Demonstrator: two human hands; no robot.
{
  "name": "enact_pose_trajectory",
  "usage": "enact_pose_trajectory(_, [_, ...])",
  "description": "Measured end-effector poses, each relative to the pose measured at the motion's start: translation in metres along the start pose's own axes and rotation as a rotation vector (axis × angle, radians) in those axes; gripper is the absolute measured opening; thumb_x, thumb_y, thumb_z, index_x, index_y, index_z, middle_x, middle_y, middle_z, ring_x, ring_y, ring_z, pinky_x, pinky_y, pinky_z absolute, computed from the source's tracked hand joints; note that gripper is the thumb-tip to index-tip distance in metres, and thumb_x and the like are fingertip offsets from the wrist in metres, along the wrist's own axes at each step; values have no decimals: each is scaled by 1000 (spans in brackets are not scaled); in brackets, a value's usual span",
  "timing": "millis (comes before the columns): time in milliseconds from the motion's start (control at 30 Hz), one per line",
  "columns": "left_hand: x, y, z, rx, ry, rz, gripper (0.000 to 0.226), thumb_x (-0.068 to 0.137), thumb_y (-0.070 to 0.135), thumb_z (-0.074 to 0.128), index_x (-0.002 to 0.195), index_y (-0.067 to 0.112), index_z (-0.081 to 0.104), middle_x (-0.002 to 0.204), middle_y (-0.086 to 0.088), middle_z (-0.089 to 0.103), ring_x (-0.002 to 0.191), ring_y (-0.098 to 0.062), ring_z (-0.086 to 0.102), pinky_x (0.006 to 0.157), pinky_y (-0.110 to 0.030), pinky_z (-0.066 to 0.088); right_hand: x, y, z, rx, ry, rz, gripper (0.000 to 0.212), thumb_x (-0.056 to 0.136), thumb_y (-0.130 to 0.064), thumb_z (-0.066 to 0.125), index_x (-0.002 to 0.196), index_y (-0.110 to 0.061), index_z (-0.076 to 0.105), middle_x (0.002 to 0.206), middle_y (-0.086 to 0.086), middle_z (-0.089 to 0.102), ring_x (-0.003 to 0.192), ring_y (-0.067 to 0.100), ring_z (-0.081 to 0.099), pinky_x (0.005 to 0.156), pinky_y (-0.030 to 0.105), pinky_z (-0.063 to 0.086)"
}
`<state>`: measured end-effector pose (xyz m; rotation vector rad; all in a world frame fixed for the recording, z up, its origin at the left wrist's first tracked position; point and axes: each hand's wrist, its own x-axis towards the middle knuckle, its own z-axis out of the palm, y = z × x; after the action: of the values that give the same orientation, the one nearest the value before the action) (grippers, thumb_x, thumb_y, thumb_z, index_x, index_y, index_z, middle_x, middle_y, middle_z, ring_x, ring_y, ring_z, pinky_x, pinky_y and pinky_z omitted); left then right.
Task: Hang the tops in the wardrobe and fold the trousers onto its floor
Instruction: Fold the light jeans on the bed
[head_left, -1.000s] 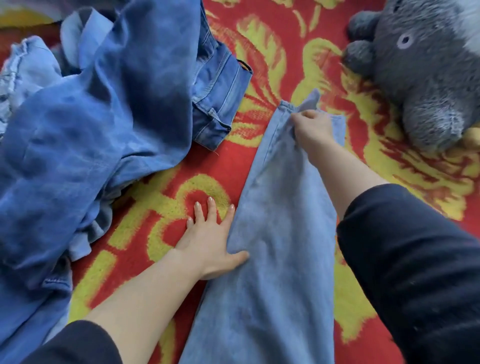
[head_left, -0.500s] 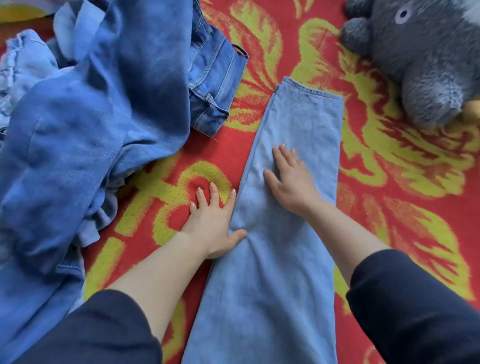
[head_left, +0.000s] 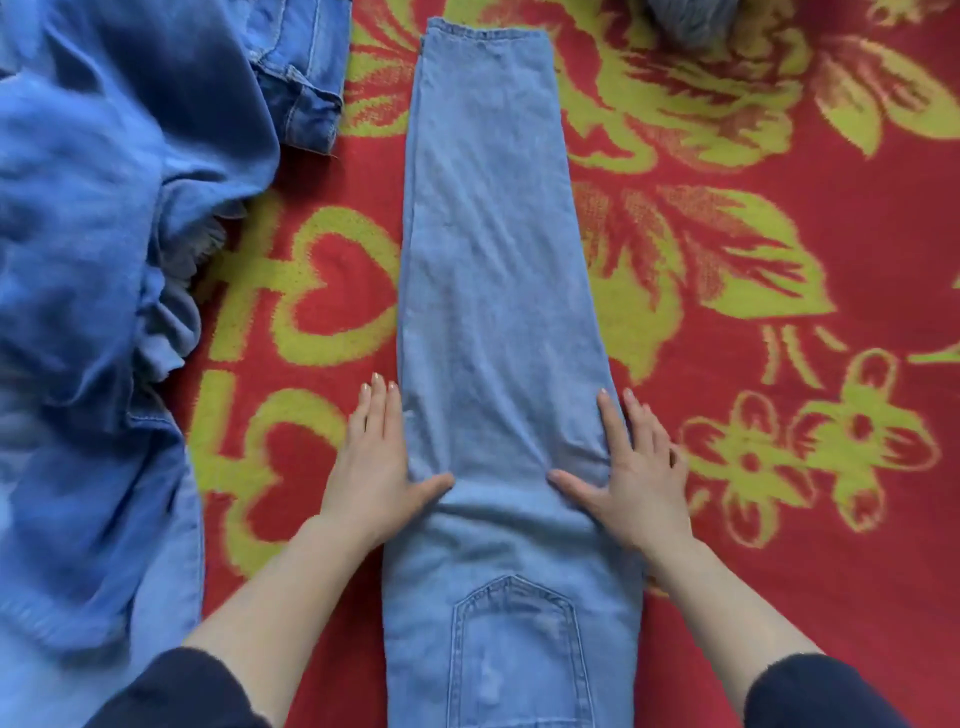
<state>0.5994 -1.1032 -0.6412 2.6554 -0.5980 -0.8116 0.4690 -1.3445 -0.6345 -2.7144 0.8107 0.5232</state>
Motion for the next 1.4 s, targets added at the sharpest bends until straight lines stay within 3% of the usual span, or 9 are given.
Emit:
enact_pose_trajectory(200, [-113, 6, 66, -137, 25, -169, 113, 81, 67, 54, 144, 20, -27, 152, 7, -34, 137, -6, -33, 118, -30, -6, -94, 4, 40, 326, 116, 367, 108, 67, -65, 72, 149, -16, 23, 150, 6, 29, 138, 27, 25, 108, 49, 26])
enact_pose_trajectory(367, [-172, 12, 94, -259, 92, -299, 93, 85, 49, 63, 153, 14, 11, 159, 0, 9, 144, -19, 9, 115, -36, 20, -153, 10, 58, 351, 95, 438, 64, 72, -56, 73, 111, -12, 49, 119, 6, 44, 112, 28, 40, 91, 42, 36])
enact_pose_trajectory(500, [-208, 19, 110, -508, 100, -530, 64, 84, 40, 69, 135, 12, 42, 129, -6, 42, 122, -26, 38, 98, -36, 33, -196, 23, 68, 540, -129, 401, 50, 75, -58, 70, 78, -10, 55, 96, 3, 52, 92, 25, 54, 79, 39, 47])
enact_pose_trajectory(600, [-233, 23, 120, -800, 48, -585, 35, 91, 37, 60, 114, 9, 57, 112, -2, 60, 110, -24, 55, 85, -32, 39, -223, 34, 74, 742, -265, 380, 35, 76, -48, 74, 82, -14, 71, 92, 4, 67, 86, 21, 65, 78, 36, 52])
enact_pose_trajectory(800, [-274, 38, 117, -976, -57, -493, 26, 97, 30, 54, 119, 19, 60, 115, 7, 64, 97, -4, 60, 83, -16, 42, -238, 56, 56, 953, -343, 328, 21, 81, -35, 75, 92, -17, 74, 96, -1, 74, 88, 14, 69, 85, 33, 54])
enact_pose_trajectory(933, [-319, 38, 121, -1220, -448, -750, 32, 94, 25, 59, 118, 4, 63, 109, -12, 71, 102, -27, 68, 89, -38, 53, -273, 85, 42, 830, -685, 396, 41, 71, -40, 82, 97, -10, 73, 95, 2, 75, 85, 17, 72, 87, 34, 55])
enact_pose_trajectory(1067, [-350, 43, 117, -1121, -751, -869, 36, 91, 21, 64, 120, 0, 62, 112, -15, 70, 113, -29, 63, 104, -47, 44, -305, 101, 29, 672, -934, 489, 52, 67, -40, 85, 100, -4, 68, 90, 6, 76, 83, 24, 73, 80, 39, 59])
enact_pose_trajectory(1267, [-291, 61, 59, -1260, -426, -725, 33, 91, 10, 60, 123, -1, 58, 113, -17, 68, 91, -25, 67, 81, -37, 58, -248, 73, -21, 1055, -551, 433, 60, 80, -14, 73, 136, -13, 50, 115, 2, 65, 103, 21, 65, 92, 39, 53])
enact_pose_trajectory(1400, [-233, 64, 4, -1406, -226, -648, 19, 91, 23, 55, 96, 10, 69, 90, -11, 71, 72, -20, 70, 59, -30, 58, -197, 46, -64, 1300, -546, 458, 28, 88, -34, 56, 96, -9, 66, 69, 9, 69, 64, 22, 66, 53, 24, 53])
